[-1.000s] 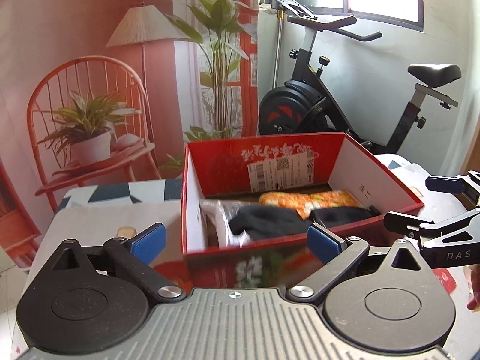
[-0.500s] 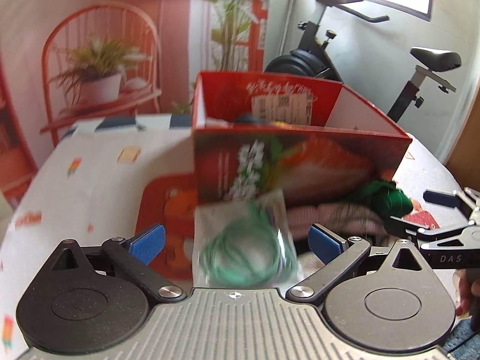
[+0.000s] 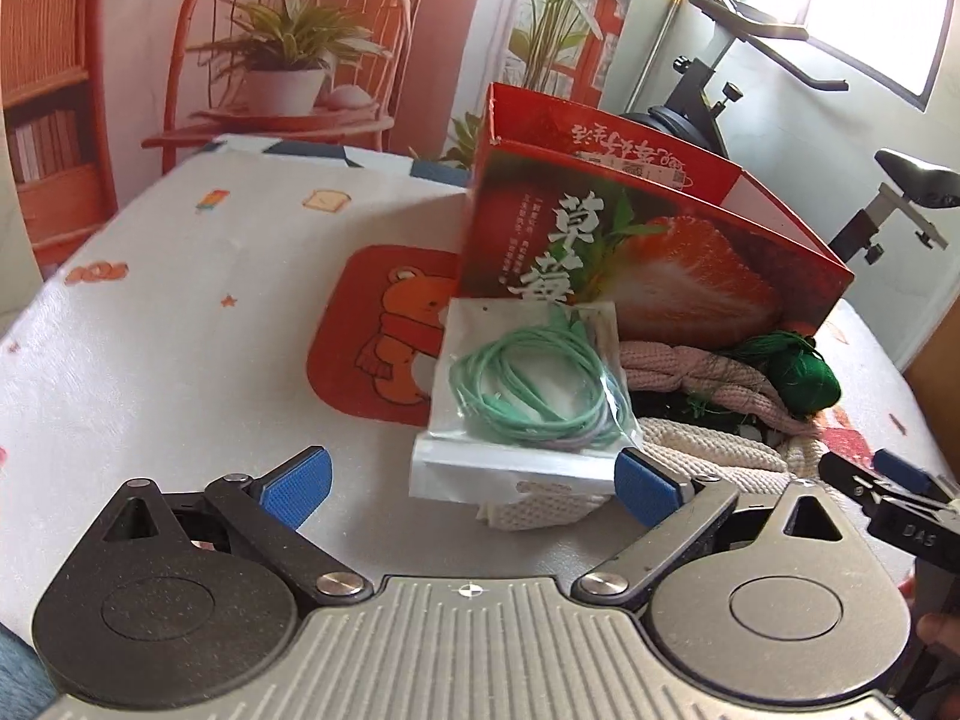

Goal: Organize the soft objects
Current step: 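Move both open grippers back to the cream knit towel beside the box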

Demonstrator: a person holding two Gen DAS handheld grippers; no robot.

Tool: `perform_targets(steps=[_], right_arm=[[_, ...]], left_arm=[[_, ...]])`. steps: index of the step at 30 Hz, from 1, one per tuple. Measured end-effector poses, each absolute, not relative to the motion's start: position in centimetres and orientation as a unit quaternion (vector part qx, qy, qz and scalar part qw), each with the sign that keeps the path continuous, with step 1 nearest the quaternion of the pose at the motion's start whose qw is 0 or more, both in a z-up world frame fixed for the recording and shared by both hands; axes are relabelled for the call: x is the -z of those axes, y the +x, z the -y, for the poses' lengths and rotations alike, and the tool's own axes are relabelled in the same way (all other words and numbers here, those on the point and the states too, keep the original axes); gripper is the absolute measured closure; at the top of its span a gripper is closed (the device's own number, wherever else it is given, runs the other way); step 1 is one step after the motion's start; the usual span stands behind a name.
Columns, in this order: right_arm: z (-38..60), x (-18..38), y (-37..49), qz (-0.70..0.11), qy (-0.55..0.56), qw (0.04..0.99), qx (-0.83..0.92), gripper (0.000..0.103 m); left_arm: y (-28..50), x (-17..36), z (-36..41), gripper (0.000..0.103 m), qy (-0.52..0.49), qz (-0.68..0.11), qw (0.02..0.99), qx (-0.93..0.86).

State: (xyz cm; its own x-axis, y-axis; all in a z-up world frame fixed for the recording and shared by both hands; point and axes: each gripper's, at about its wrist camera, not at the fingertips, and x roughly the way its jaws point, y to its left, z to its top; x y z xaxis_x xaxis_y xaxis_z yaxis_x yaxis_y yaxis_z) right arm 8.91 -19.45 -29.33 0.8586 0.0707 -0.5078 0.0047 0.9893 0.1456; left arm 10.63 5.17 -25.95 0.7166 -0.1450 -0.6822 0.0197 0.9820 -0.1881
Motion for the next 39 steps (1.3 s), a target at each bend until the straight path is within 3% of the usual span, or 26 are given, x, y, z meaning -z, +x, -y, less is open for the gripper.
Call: perform_targets(steps=[6, 9, 15, 28, 39], right_arm=[[20.2, 29.9, 9.4, -0.285, 0.09, 0.954, -0.014, 0.028], [19.7, 30.3, 9.7, -0.295, 0.081, 0.952, -0.023, 0.039], [19.5, 30.6, 9.9, -0.304, 0.081, 0.948, -0.036, 0.051], [19.8, 30.8, 9.9, -0.308, 0.089, 0.946, -0.039, 0.052], [19.8, 30.9, 10.0, -0.31, 0.093, 0.945, -0.039, 0.052]], left_arm=[[10.8, 27.4, -4.5, 0.028, -0.087, -0.4, 0.909, 0.082], [10.9, 28.0, -4.4, 0.033, -0.095, -0.405, 0.904, 0.096], [11.2, 29.0, -5.0, 0.037, -0.133, -0.407, 0.898, 0.103], [12.8, 29.7, -4.9, 0.033, -0.171, -0.381, 0.904, 0.097], [11.9, 30.2, -4.3, 0.032, -0.136, -0.385, 0.904, 0.129]])
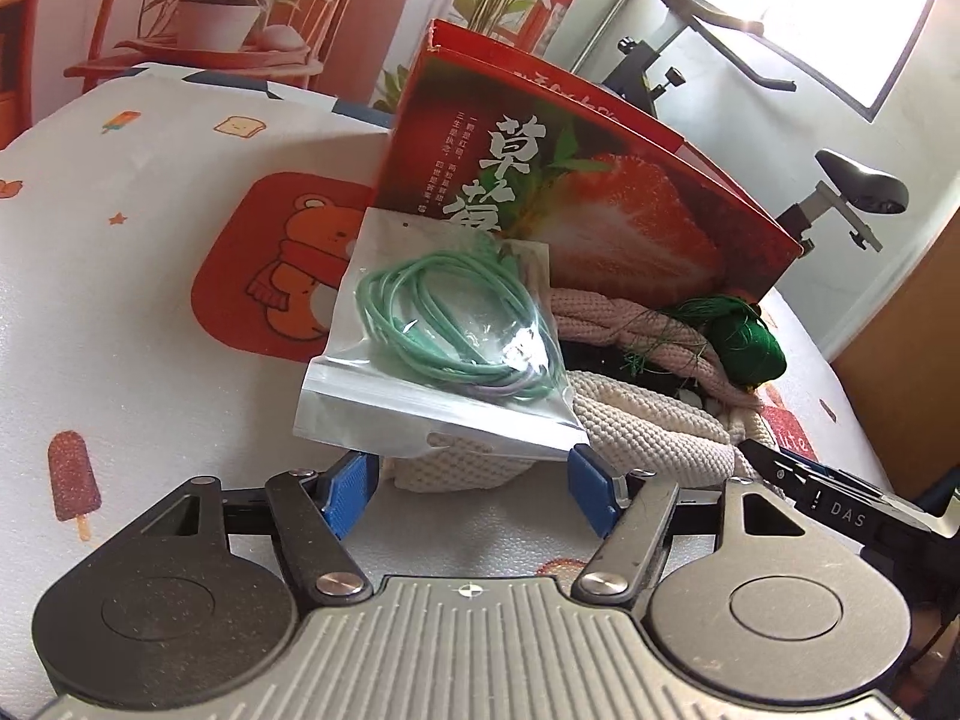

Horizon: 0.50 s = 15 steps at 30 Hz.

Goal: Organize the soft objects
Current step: 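Move both open grippers back to the cream knit towel beside the box, then close both grippers on the cream knit towel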

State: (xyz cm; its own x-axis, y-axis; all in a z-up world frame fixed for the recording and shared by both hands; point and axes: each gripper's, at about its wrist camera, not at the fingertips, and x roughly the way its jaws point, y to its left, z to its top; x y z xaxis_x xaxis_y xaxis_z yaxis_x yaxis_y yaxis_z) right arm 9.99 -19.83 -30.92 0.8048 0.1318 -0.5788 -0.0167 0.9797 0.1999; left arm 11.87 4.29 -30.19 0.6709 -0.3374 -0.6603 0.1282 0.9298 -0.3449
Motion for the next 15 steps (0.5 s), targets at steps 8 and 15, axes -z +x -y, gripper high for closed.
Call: perform_targets(steps=[8, 15], right_arm=[[20.0, 31.0, 10.0, -0.311, 0.095, 0.945, -0.04, 0.052], [20.0, 31.0, 10.0, -0.311, 0.095, 0.945, -0.04, 0.052]], left_arm=[[11.9, 30.4, -3.5, 0.033, -0.074, -0.386, 0.914, 0.103], [12.4, 29.3, -4.3, 0.032, -0.131, -0.359, 0.918, 0.109]])
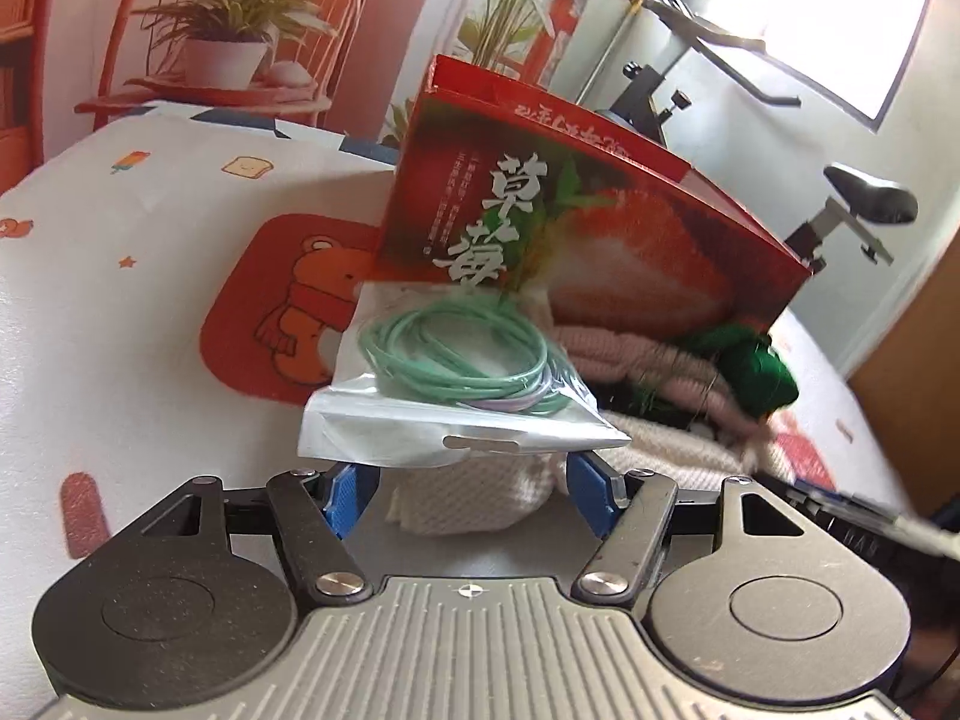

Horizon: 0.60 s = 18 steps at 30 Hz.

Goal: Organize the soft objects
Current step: 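Close both grippers on the cream knit towel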

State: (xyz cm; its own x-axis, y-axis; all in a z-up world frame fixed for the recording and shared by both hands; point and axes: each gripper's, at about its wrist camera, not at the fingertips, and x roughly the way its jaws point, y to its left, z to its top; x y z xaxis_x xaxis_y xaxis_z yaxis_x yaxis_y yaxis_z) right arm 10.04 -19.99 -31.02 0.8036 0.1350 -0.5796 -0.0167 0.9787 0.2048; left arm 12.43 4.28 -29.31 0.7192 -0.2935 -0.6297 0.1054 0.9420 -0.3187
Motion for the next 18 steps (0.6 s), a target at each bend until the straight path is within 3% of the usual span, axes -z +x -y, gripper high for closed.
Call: perform_targets(steps=[9, 13, 14, 18], right_arm=[[20.0, 31.1, 10.0, -0.311, 0.097, 0.945, -0.041, 0.052], [20.1, 31.2, 10.0, -0.311, 0.1, 0.944, -0.042, 0.052], [20.1, 31.2, 10.0, -0.311, 0.1, 0.944, -0.042, 0.052], [20.1, 31.2, 10.0, -0.312, 0.101, 0.944, -0.042, 0.052]], left_arm=[[14.6, 30.0, -2.9, 0.035, -0.147, -0.382, 0.906, 0.106], [13.9, 30.2, -3.3, 0.059, -0.139, -0.381, 0.907, 0.115], [13.7, 30.3, -3.4, 0.074, -0.139, -0.383, 0.906, 0.117], [12.9, 30.7, -3.9, 0.078, -0.135, -0.384, 0.904, 0.129]])
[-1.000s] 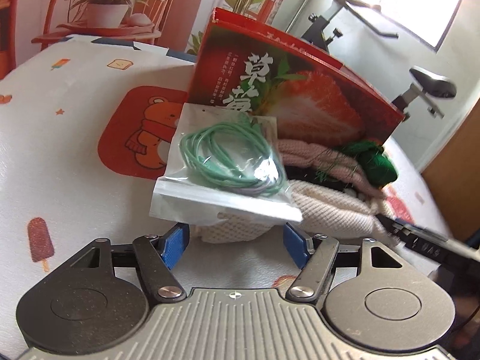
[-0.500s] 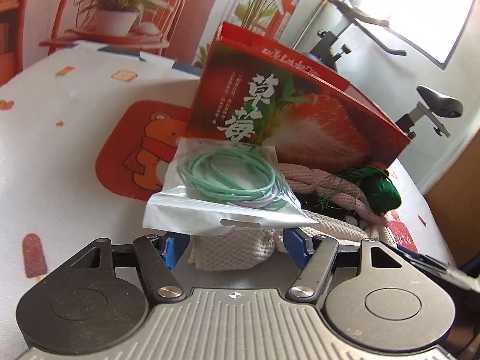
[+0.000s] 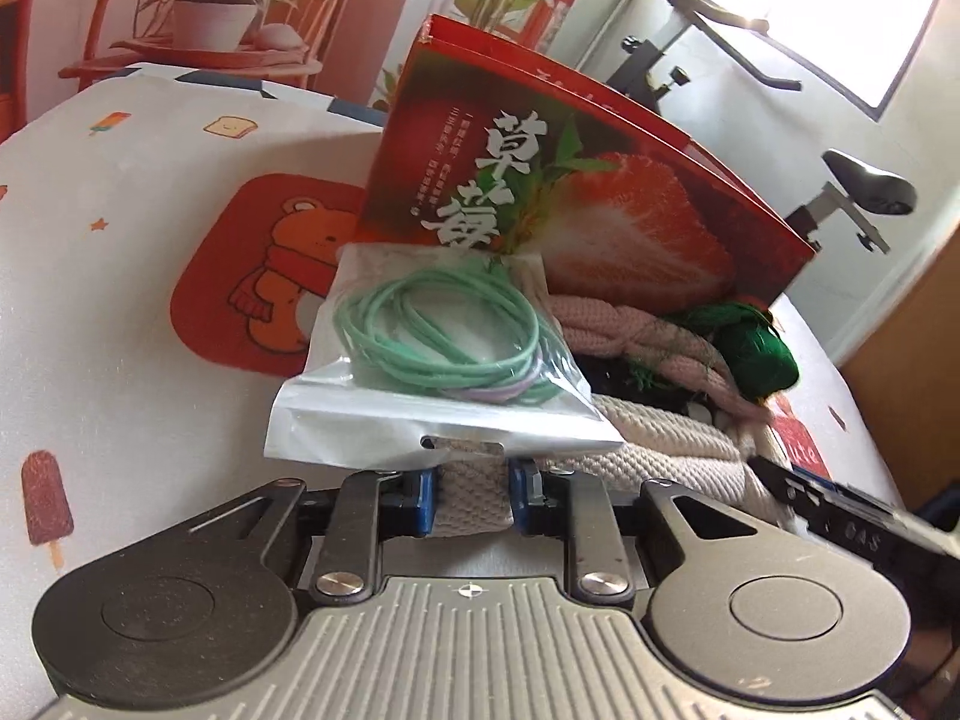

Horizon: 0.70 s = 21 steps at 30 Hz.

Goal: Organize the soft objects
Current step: 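Close both grippers on the cream knit towel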

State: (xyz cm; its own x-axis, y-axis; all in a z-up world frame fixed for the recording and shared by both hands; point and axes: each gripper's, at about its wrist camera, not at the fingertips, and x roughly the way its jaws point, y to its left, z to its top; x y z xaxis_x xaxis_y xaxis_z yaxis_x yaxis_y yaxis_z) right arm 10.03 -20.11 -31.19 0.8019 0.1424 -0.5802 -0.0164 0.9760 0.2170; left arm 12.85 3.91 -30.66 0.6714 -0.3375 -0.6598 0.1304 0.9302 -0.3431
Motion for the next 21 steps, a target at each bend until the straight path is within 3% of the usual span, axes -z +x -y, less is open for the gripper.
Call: perform_targets(steps=[10, 14, 21], right_arm=[[20.16, 31.19, 9.96, -0.313, 0.104, 0.943, -0.045, 0.054], [19.81, 30.97, 9.83, -0.314, 0.099, 0.943, -0.057, 0.067], [19.26, 30.29, 9.49, -0.321, 0.092, 0.94, -0.072, 0.08]], left_arm=[[12.65, 30.95, -3.85, 0.078, -0.115, -0.383, 0.906, 0.138], [12.56, 31.06, -3.86, 0.078, -0.116, -0.378, 0.908, 0.138], [12.5, 31.09, -3.96, 0.078, -0.115, -0.38, 0.907, 0.14]])
